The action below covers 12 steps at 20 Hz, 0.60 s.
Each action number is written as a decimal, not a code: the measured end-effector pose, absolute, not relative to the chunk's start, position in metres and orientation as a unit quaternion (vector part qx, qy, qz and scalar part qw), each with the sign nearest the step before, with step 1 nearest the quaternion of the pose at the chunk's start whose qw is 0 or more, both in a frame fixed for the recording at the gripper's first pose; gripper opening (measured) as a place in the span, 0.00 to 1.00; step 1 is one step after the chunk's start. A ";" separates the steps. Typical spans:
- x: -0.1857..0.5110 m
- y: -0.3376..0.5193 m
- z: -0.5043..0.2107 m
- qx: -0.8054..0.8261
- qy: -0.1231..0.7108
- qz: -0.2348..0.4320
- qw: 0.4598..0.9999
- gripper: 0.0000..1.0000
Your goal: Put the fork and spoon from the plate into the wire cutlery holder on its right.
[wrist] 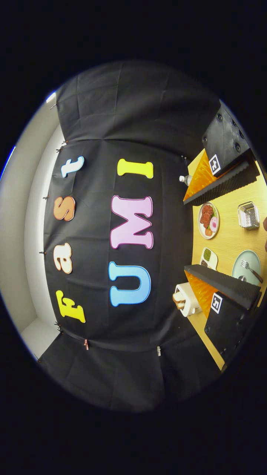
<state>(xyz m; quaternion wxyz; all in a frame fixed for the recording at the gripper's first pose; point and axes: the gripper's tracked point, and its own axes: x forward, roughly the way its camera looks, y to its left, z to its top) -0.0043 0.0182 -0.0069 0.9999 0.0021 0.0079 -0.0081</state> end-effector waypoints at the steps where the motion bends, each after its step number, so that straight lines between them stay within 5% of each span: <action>1: -0.005 0.017 -0.007 0.000 0.008 -0.012 1.000 0.99; 12: -0.005 0.023 -0.022 0.006 0.023 -0.029 0.999 0.99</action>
